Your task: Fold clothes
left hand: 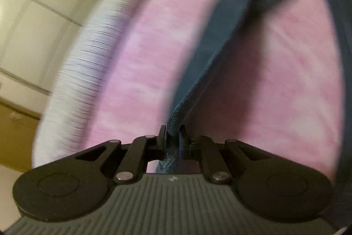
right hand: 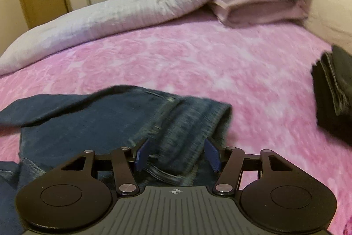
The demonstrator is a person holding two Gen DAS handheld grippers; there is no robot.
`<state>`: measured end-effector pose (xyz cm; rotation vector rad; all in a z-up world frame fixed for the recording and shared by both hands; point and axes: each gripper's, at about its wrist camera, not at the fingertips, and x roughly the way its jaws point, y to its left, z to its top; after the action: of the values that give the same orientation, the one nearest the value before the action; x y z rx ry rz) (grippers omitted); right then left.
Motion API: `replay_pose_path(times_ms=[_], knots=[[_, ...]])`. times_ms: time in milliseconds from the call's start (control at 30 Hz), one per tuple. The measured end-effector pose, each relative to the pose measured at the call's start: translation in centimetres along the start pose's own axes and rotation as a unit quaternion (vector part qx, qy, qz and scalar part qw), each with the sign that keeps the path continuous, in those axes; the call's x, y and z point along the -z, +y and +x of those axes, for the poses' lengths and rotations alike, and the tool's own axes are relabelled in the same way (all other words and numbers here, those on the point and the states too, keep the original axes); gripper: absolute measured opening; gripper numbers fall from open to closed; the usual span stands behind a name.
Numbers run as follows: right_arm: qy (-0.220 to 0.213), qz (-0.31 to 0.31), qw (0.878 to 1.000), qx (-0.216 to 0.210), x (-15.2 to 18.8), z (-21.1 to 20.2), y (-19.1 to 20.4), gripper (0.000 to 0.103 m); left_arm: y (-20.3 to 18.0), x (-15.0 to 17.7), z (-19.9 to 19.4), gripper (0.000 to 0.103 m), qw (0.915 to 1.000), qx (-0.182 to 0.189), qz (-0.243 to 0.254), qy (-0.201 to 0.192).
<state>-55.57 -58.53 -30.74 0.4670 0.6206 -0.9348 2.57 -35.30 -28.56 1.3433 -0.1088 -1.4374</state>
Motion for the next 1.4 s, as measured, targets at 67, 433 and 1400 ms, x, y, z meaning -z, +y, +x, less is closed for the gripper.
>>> replay_pose_path(times_ms=[67,433,1400], knots=[[-0.005,-0.015,1.000,-0.005,-0.4,0.2,1.1,0.059,3.1,-2.1,1.7,0.008,0.9991,-0.038,0.018,-0.001],[0.002,-0.088,0.995,-0.038,-1.5,1.0,7.2,0.059,9.4,-6.7,12.8,0.069,0.9894,-0.143,0.025,0.011],[0.033,-0.357,0.914,-0.189,2.7,7.7,28.6,0.059,6.8,6.4,17.4,0.067,0.9725,-0.110,0.201,0.042]])
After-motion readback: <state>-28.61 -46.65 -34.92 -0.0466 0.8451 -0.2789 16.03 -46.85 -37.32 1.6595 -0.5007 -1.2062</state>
